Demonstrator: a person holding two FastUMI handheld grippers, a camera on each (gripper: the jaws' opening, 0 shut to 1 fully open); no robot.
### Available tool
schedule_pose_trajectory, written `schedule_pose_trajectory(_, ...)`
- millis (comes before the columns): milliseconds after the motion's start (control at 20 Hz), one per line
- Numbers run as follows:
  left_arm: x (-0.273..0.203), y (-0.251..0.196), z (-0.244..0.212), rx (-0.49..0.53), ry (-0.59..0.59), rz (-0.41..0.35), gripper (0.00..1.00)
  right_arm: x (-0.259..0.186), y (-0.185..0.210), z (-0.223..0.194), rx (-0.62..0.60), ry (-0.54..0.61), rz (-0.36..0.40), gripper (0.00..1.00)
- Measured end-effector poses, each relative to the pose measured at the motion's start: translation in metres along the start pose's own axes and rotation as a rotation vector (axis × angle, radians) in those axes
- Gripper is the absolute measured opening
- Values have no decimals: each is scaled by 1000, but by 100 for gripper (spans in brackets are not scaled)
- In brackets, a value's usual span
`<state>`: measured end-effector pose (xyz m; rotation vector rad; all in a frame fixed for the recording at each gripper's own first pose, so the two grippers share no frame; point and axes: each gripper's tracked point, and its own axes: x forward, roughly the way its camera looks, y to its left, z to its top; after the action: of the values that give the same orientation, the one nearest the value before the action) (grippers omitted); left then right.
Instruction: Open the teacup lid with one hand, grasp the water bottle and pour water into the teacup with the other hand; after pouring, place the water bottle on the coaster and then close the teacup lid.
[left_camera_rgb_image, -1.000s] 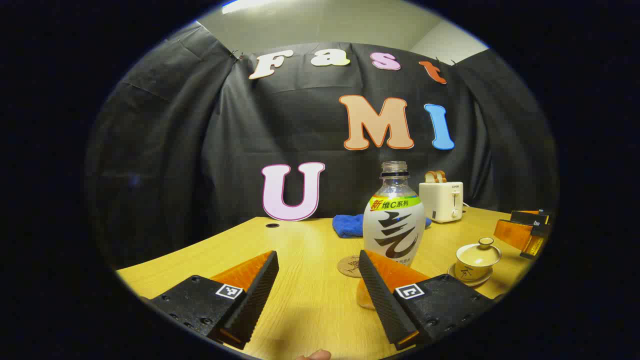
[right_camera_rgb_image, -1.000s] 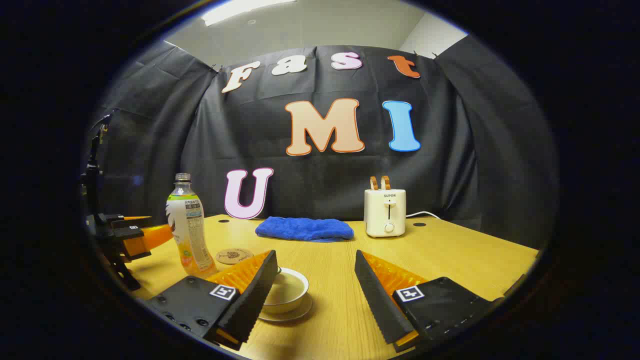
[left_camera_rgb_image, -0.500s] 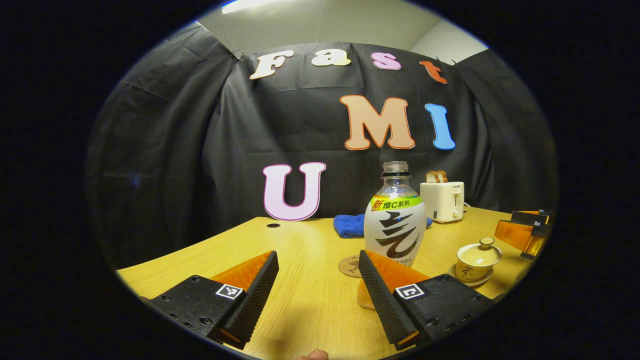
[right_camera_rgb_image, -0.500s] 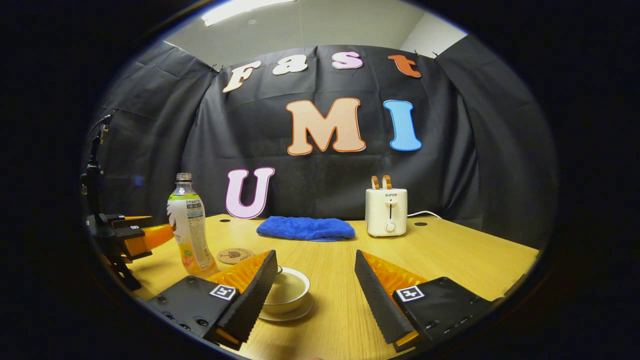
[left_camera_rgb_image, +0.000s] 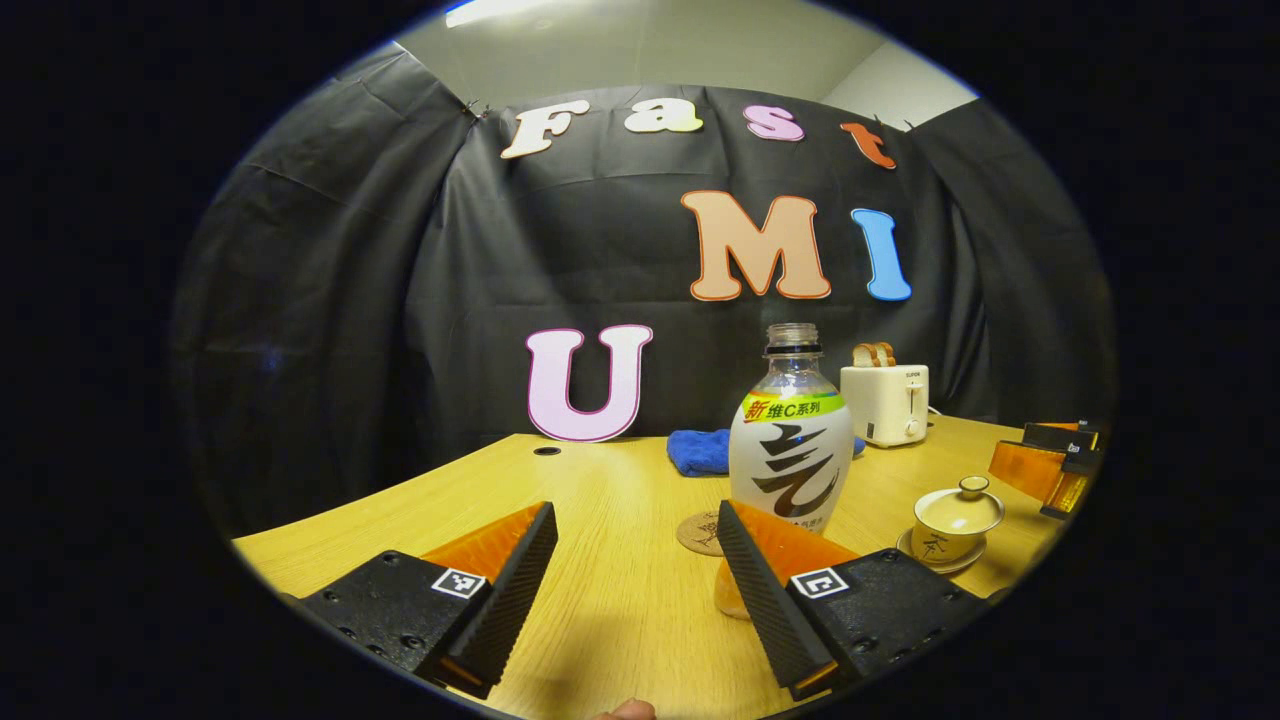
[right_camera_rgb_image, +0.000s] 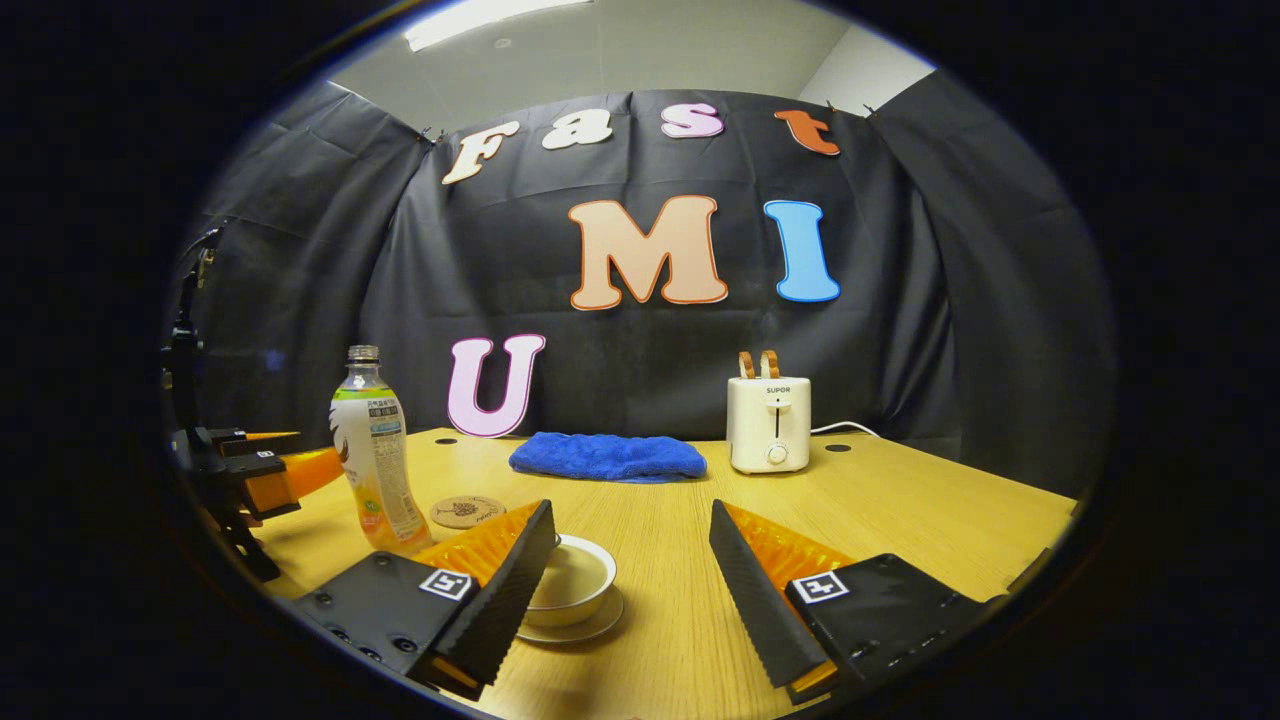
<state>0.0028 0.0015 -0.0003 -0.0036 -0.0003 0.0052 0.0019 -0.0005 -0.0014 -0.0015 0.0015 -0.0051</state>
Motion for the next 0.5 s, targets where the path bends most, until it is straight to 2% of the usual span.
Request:
schedule_pose_trajectory(350,0,2,1,-2,0,0,94,0,0,0,0,-1,3,94)
schedule_pose_trajectory(400,0,2,0,-2,1,0,94,0,3,0,0,-2,11,99)
schedule_pose_trajectory(450,0,2,1,-2,0,0,95,0,6,1,1,-2,28,94)
schedule_pose_trajectory(500,0,2,0,-1,0,0,95,2,9,-2,1,3,41,94)
